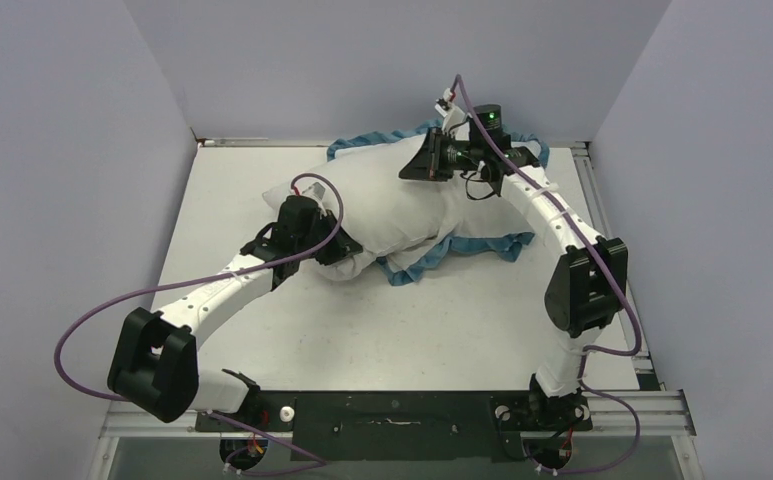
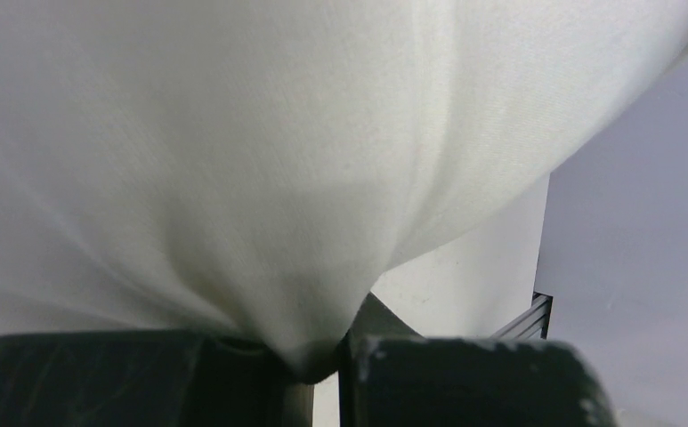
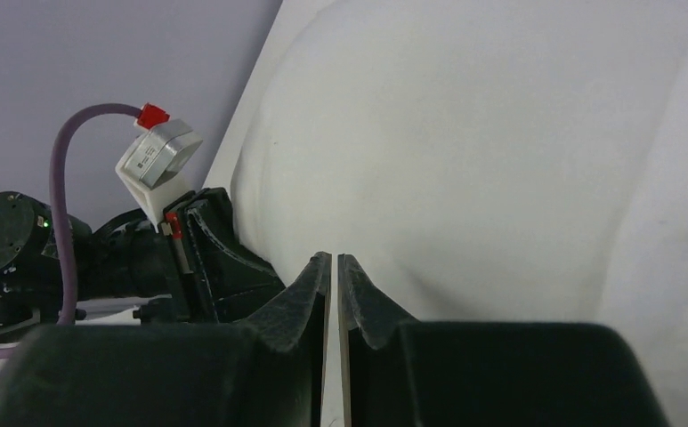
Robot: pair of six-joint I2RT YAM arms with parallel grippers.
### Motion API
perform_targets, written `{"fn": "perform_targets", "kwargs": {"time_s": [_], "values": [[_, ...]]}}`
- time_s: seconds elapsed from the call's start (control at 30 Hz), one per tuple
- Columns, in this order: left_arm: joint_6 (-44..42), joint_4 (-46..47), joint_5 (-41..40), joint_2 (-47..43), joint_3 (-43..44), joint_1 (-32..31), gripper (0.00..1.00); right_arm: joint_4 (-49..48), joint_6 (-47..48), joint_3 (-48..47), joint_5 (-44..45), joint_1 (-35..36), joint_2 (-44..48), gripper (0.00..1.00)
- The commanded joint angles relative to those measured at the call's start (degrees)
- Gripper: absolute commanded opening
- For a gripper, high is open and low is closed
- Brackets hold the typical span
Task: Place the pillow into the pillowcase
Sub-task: Stuff the pillow into the pillowcase.
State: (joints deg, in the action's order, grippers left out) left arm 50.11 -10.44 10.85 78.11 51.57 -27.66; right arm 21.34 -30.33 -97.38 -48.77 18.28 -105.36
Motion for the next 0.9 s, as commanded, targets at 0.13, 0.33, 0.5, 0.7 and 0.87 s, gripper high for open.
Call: {"fn": "perform_targets", "kwargs": {"time_s": [0.13,0.33,0.5,0.7,0.87], "values": [[-1.0,6.2,1.1,-3.4,2.3,0.0,0.0,12.2,10.3,-7.5,14.0,3.8,3.6,0.07],[0.9,7.0,1.3,-3.8,0.8,0.5,0.0,23.7,16.0,-10.1,33.2,8.0,5.6,0.57],[0.8,6.7,1.1,-3.4,2.9,0.5,0.0,25.2,16.8,-3.1,44.6,8.3,12.0,0.98],[0.1,6.0,0.2,-3.1,4.3,0.7,0.0,27.3,18.5,-1.5,53.7,9.1,11.7,0.9],[-0.6,5.6,1.6,-2.8,4.2,0.9,0.0,25.8,19.7,-2.9,60.6,10.6,7.2,0.9]]}}
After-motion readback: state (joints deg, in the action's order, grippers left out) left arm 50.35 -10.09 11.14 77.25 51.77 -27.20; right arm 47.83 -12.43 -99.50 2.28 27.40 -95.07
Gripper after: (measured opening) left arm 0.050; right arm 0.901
